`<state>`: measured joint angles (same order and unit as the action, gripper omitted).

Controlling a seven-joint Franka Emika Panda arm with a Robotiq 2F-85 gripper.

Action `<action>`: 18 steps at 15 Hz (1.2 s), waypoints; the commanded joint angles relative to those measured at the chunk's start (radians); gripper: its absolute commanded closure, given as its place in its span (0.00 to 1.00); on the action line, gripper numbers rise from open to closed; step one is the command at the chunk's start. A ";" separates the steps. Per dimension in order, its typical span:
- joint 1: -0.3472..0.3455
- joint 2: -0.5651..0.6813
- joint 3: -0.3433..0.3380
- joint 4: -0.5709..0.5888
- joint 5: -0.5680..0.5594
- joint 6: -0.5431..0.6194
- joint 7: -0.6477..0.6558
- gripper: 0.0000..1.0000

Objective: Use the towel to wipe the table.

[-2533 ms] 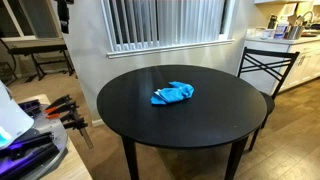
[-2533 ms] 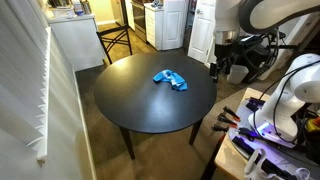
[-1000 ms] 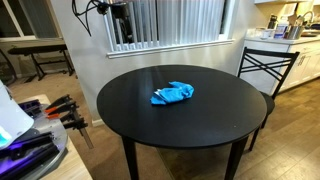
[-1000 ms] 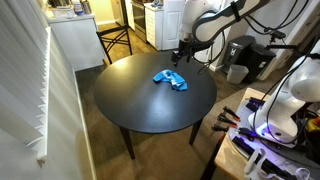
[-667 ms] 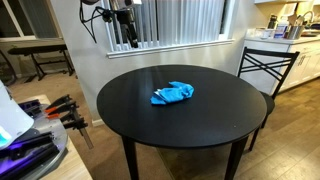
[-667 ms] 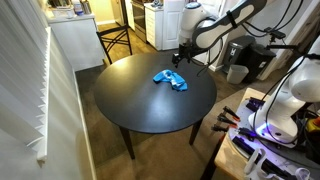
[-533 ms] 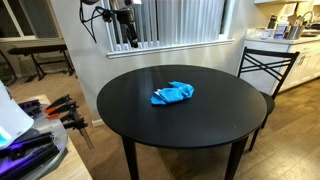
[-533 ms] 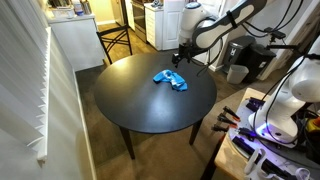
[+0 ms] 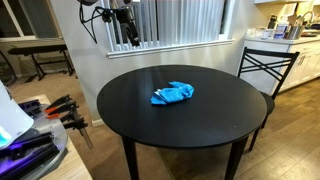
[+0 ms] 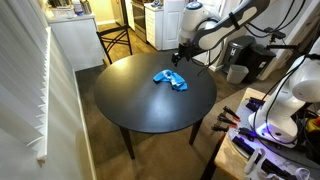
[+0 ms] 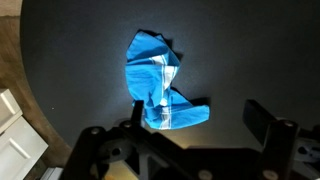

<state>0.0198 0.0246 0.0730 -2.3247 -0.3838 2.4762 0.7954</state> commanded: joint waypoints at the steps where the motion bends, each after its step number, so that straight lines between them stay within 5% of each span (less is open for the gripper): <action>1: -0.004 0.074 -0.048 -0.025 -0.154 0.148 0.157 0.00; 6: 0.020 0.332 -0.188 0.100 -0.252 0.309 0.268 0.00; 7: -0.006 0.383 -0.175 0.136 -0.249 0.323 0.274 0.00; 9: 0.037 0.485 -0.234 0.212 -0.154 0.346 0.213 0.00; 18: 0.029 0.815 -0.247 0.512 0.201 0.335 0.025 0.00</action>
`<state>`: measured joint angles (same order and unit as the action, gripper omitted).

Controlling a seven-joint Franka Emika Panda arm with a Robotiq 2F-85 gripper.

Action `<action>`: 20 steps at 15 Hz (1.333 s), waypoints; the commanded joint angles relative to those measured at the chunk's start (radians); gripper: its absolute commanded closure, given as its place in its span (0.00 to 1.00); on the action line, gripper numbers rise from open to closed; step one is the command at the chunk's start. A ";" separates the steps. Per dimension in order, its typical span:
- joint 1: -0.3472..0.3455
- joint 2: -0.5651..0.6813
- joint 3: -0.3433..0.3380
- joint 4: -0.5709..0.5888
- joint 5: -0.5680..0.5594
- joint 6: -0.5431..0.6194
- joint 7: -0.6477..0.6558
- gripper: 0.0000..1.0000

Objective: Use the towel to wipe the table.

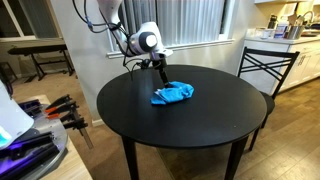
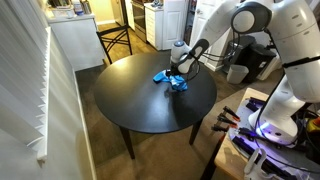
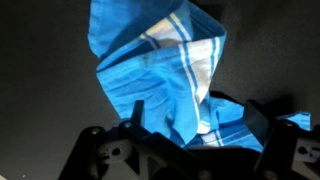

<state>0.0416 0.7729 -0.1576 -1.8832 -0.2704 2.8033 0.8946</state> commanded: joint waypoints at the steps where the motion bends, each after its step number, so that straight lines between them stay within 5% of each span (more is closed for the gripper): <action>1: 0.008 0.084 -0.019 0.090 0.111 0.005 -0.089 0.00; 9: -0.016 0.155 -0.043 0.172 0.231 -0.015 -0.215 0.00; 10: -0.020 0.159 -0.043 0.174 0.239 -0.020 -0.234 0.25; 11: -0.027 0.161 -0.040 0.176 0.247 -0.022 -0.251 0.26; 20: -0.007 0.166 -0.050 0.174 0.297 -0.028 -0.320 0.85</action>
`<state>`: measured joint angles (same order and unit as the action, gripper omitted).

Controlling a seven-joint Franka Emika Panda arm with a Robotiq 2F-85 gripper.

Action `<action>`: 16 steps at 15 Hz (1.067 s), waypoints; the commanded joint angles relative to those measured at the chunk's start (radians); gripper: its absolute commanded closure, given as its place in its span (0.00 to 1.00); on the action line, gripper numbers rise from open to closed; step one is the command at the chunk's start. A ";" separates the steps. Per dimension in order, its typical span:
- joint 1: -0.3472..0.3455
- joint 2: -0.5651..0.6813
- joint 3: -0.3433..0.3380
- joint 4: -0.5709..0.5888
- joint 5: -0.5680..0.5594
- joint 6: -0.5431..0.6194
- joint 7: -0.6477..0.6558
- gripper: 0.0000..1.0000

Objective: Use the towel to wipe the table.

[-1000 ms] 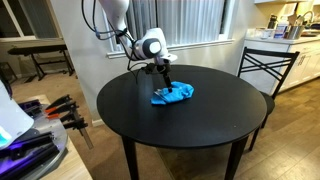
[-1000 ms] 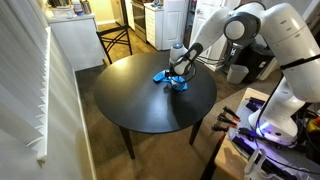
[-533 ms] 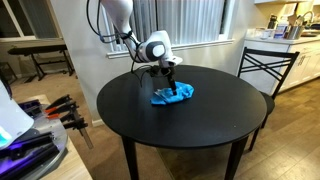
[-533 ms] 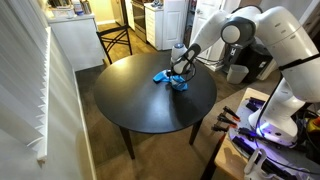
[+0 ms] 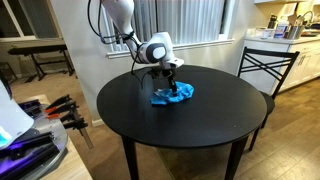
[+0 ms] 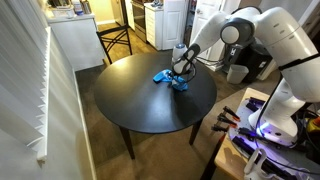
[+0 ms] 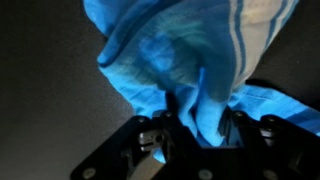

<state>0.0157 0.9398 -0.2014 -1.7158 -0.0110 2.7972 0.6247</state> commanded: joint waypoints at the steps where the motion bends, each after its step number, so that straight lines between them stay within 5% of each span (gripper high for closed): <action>1: 0.032 0.000 -0.010 0.011 0.034 -0.026 -0.046 0.91; 4: 0.088 0.002 -0.023 0.024 0.018 -0.037 -0.032 0.97; 9: 0.170 -0.005 0.025 0.006 0.000 -0.067 -0.080 0.94; 16: 0.144 -0.152 0.184 -0.211 0.009 -0.066 -0.352 0.94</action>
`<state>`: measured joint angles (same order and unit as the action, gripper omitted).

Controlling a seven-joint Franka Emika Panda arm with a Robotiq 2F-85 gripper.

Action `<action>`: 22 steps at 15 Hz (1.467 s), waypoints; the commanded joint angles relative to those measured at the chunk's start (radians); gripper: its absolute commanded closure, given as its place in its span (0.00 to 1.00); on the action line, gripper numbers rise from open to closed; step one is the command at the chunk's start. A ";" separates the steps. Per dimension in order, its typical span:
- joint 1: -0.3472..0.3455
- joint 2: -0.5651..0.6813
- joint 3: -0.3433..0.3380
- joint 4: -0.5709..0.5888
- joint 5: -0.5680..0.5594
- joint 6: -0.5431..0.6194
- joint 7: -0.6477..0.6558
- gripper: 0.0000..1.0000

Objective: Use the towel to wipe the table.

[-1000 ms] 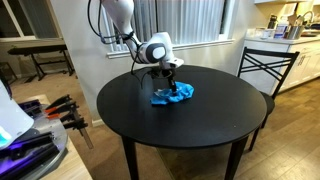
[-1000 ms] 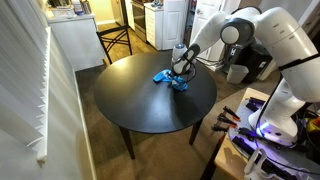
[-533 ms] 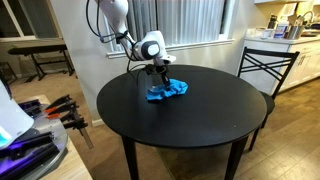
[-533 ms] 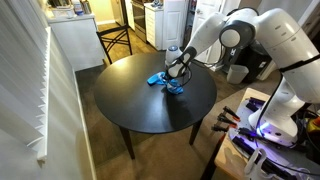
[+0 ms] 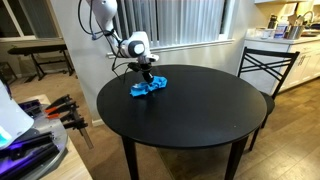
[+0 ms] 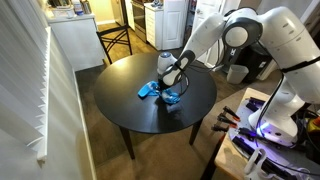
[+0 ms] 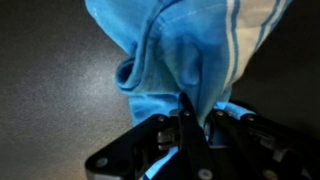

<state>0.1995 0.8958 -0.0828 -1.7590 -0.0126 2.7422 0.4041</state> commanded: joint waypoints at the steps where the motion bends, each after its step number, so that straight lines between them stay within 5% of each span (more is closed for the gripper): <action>1: -0.042 -0.136 0.069 -0.207 0.006 -0.038 -0.158 0.94; 5: -0.049 -0.252 0.047 -0.384 -0.031 -0.092 -0.250 0.94; 9: -0.021 -0.294 -0.063 -0.497 -0.159 -0.038 -0.262 0.94; 17: -0.041 -0.204 -0.337 -0.415 -0.255 -0.166 -0.072 0.94; 22: -0.013 -0.156 -0.318 -0.366 -0.334 -0.256 -0.095 0.94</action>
<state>0.1529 0.7094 -0.4192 -2.1490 -0.2744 2.5359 0.2855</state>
